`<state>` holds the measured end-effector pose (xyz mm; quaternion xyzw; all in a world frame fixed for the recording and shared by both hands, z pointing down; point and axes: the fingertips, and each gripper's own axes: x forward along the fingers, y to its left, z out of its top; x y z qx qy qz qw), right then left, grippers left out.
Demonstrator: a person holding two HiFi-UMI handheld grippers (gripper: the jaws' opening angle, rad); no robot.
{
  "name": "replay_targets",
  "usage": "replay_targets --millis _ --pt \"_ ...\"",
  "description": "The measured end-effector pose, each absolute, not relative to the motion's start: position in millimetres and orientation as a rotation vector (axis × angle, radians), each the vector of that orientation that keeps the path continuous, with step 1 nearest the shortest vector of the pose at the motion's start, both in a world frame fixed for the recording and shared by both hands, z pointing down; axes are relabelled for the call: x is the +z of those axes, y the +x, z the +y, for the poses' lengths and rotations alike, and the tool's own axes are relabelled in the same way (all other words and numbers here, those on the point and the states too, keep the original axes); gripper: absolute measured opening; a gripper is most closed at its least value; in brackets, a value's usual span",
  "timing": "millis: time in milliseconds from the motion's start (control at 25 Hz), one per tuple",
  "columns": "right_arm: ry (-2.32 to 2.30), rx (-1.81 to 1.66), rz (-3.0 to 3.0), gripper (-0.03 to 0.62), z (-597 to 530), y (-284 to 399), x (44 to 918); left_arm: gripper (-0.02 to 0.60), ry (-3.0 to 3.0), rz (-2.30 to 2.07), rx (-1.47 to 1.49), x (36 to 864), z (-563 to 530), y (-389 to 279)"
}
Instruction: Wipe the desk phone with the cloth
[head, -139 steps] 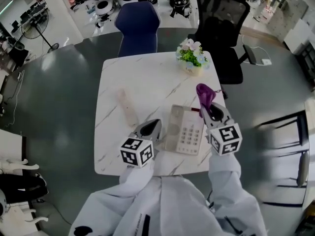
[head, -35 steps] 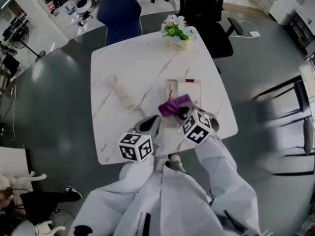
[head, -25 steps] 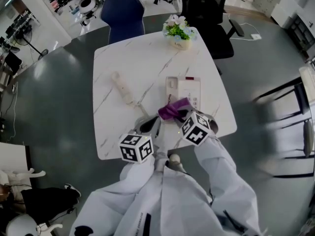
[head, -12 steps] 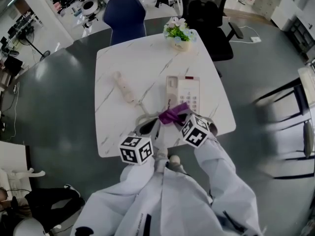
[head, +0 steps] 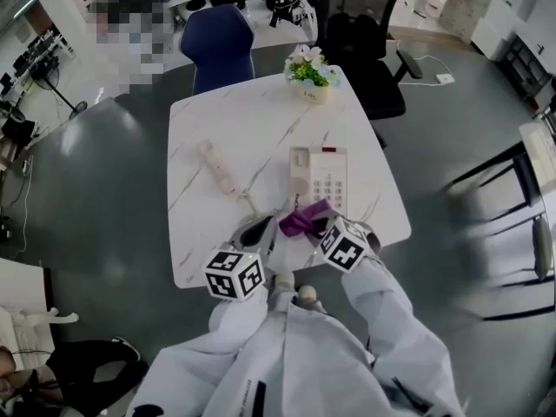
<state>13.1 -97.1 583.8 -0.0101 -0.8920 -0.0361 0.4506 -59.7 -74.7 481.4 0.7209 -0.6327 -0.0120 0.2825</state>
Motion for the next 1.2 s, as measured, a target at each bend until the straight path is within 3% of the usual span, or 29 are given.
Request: replay_targets --millis 440,720,1200 --pt "-0.028 0.136 -2.295 0.041 -81 28 572 -0.003 2.007 -1.732 -0.059 451 -80 -73" --pt "0.107 0.395 -2.544 0.04 -94 34 532 -0.003 2.082 -1.772 -0.068 428 -83 -75" --pt "0.411 0.533 -2.918 0.041 -144 51 455 -0.003 2.161 -1.855 -0.097 397 -85 -85"
